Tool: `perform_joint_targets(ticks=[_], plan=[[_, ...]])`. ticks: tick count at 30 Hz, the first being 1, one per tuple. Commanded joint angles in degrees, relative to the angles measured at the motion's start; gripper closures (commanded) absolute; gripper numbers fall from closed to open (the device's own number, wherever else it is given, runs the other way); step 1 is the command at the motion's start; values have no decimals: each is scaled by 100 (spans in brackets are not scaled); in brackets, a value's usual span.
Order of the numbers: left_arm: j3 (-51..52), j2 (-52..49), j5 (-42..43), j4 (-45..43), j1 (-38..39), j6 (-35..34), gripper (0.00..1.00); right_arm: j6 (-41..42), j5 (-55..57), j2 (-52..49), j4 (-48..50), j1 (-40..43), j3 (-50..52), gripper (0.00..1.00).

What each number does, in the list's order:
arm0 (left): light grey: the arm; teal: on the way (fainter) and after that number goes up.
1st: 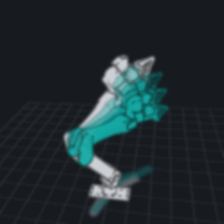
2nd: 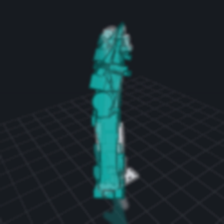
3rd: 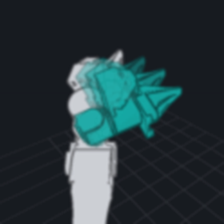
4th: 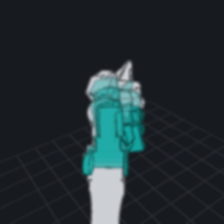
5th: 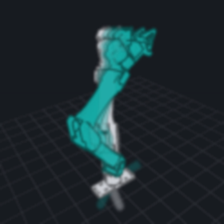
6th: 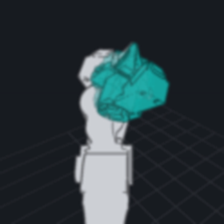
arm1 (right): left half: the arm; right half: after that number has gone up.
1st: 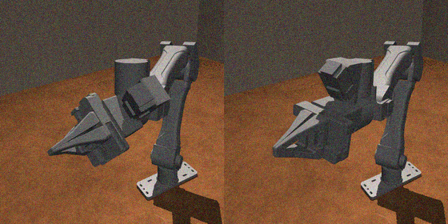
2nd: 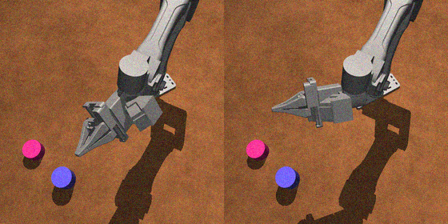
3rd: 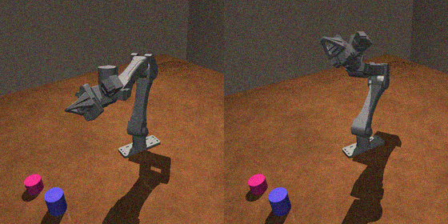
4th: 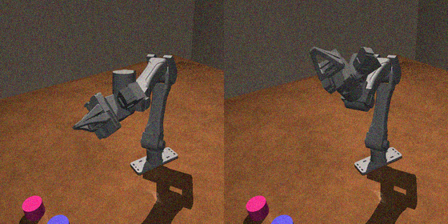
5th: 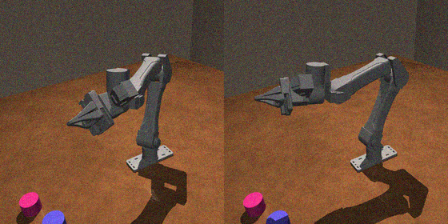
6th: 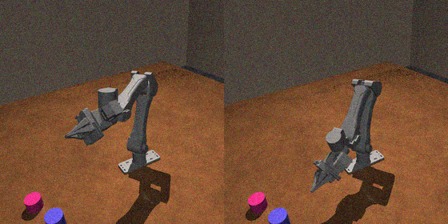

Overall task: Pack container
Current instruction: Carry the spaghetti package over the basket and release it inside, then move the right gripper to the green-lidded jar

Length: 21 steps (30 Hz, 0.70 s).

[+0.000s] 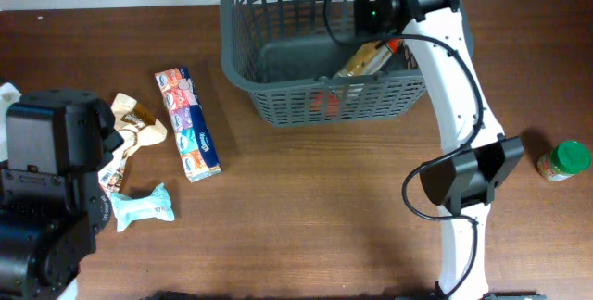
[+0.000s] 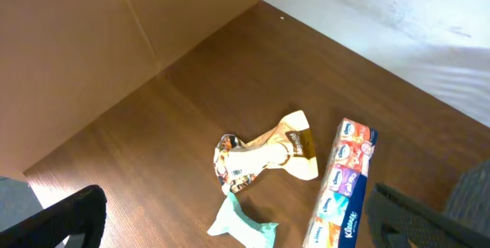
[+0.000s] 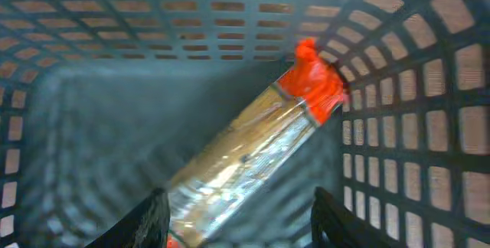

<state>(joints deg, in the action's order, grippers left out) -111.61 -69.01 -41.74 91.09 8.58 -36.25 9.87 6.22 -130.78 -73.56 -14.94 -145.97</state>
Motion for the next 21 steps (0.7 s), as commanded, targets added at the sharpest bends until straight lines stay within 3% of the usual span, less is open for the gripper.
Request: perform_joint_targets(ticks=[1,5,8,11,15,21], plan=[[-20,-2,50,9,-28,-15,0,-42,142,452,-17,219,-354,48],[-20,-2,50,9,-28,-15,0,-35,140,835,-98,492,-907,41],[-20,-2,50,9,-28,-15,0,96,348,1185,-354,767,-1432,24],[-20,-2,50,11,-28,-17,0,446,892,1526,-774,1163,-1875,22],[-20,-2,50,11,-28,-15,0,903,1056,1989,-1432,1993,-2199,5],[-20,-2,50,11,-28,-15,0,1294,1008,2291,-2380,3456,-2181,1]])
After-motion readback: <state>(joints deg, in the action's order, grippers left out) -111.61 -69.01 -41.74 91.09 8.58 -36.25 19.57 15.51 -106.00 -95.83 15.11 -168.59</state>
